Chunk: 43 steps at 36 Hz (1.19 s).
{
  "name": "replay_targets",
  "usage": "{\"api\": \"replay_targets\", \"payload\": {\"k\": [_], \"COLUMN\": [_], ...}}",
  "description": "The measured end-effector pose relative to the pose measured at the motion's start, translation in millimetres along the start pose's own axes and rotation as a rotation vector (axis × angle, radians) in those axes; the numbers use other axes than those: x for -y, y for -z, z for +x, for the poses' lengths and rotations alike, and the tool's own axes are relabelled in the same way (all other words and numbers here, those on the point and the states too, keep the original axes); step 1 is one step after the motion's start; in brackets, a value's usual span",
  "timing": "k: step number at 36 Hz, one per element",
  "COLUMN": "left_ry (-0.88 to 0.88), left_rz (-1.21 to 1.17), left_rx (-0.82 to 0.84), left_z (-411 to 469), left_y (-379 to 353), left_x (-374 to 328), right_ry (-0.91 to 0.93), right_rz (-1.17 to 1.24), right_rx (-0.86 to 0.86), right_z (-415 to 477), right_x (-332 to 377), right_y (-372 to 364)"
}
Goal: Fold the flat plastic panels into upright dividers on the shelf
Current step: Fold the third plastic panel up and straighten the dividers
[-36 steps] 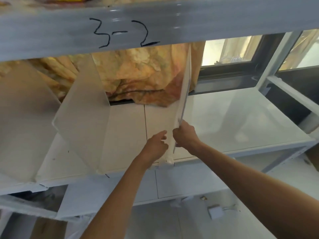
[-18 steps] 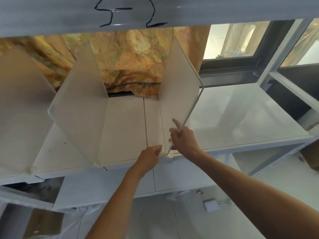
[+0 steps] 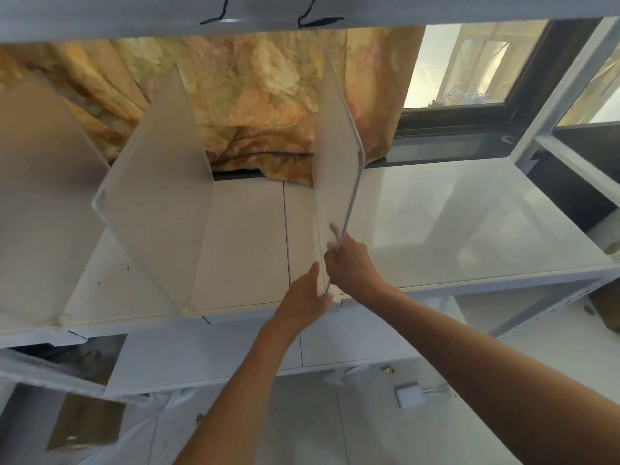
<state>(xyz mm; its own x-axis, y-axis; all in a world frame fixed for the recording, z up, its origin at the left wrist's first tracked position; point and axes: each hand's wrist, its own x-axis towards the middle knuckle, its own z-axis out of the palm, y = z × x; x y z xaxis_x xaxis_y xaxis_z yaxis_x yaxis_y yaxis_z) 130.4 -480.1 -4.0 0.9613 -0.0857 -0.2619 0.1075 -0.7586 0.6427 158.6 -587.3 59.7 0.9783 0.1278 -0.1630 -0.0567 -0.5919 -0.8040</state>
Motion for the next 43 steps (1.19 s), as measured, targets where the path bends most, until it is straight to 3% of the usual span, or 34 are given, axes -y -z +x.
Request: {"api": "replay_targets", "payload": {"k": [3,6,14,18,20,25,28,32,43], "left_ry": [-0.007,-0.028,-0.035,-0.043,0.004,0.133,0.162,0.193,-0.131], "left_rz": [-0.058,0.113,0.336,0.308,0.171,-0.107,-0.134,-0.08,0.364], "left_rx": [-0.099,-0.168,-0.124,-0.126,-0.15,-0.225,-0.215,-0.146,-0.208], "left_z": [1.6,8.1,7.7,6.7,6.4,2.4,2.3,4.6,19.3], "left_y": [-2.7,-8.3,-7.4,-8.0,-11.5,-10.0,-4.9,-3.3,50.1], "left_x": [-18.9,-28.4,-31.2,-32.3,-31.6,-37.6,-40.5,-37.8,-64.6], "right_ry": [-0.026,-0.044,-0.042,-0.074,-0.065,0.168,0.28,0.221,0.17], "right_rz": [-0.019,-0.069,-0.197,-0.216,-0.214,-0.171,-0.232,-0.198,-0.211], "right_rx": [0.024,0.029,0.059,0.095,0.083,-0.209,-0.245,-0.236,-0.1], "right_z": [-1.0,-0.8,0.4,0.7,-0.4,1.7,3.9,2.8,5.3], "right_x": [4.5,6.2,15.8,19.7,22.6,57.0,70.3,59.3,78.9], "right_y": [-2.3,-1.3,-7.5,-4.4,1.3,19.2,22.0,17.3,32.1]}}
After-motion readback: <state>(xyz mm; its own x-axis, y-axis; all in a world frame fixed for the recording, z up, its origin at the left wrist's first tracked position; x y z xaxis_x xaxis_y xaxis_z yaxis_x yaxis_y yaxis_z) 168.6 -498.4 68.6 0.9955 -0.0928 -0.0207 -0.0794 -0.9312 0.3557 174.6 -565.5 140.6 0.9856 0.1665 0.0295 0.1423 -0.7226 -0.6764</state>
